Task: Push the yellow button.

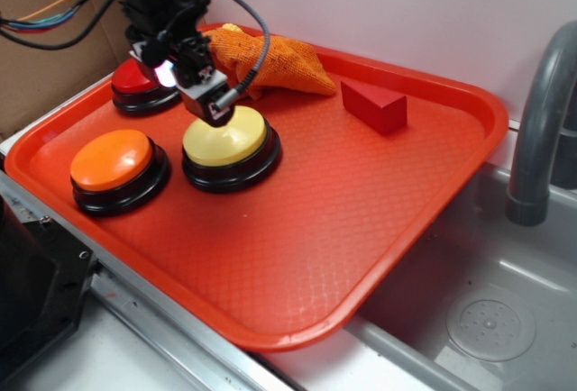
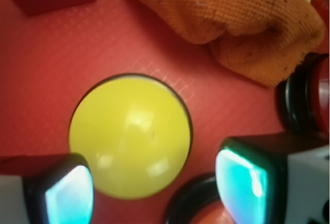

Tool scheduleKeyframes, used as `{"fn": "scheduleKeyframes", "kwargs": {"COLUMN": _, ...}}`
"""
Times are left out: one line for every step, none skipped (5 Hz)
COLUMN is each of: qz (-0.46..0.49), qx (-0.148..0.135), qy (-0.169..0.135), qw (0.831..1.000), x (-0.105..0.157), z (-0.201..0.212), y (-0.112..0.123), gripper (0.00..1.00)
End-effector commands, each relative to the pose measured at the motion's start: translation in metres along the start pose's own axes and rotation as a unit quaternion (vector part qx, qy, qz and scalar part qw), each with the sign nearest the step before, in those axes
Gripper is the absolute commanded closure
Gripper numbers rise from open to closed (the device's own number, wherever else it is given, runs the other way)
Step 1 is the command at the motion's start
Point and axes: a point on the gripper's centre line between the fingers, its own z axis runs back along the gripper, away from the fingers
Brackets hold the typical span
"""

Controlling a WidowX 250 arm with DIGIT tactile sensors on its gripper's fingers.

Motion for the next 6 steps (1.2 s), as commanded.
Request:
{"fn": "scheduleKeyframes", "kwargs": {"qz": 0.014, "qx": -0.009, "qy": -0.004, "qw": 1.000, "x": 0.010, "z": 0.022, "y": 0.013, "gripper": 0.00}}
{"fn": "scheduleKeyframes", "kwargs": {"qz": 0.018, "qx": -0.019, "qy": -0.002, "qw": 1.000, "x": 0.010, "z": 0.023, "y": 0.018, "gripper": 0.00}}
{"fn": "scheduleKeyframes", "kwargs": {"qz": 0.019, "qx": -0.021, "qy": -0.008, "qw": 1.000, "x": 0.009, "z": 0.030, "y": 0.023, "gripper": 0.00}}
{"fn": "scheduleKeyframes", "kwargs": {"qz": 0.018, "qx": -0.025, "qy": -0.023, "qw": 0.999, "x": 0.008, "z": 0.040, "y": 0.024, "gripper": 0.00}}
{"fn": "scheduleKeyframes", "kwargs": {"qz": 0.016, "qx": -0.026, "qy": -0.033, "qw": 0.999, "x": 0.009, "z": 0.049, "y": 0.023, "gripper": 0.00}}
{"fn": "scheduleKeyframes", "kwargs": {"qz": 0.014, "qx": -0.024, "qy": -0.045, "qw": 0.999, "x": 0.011, "z": 0.058, "y": 0.023, "gripper": 0.00}}
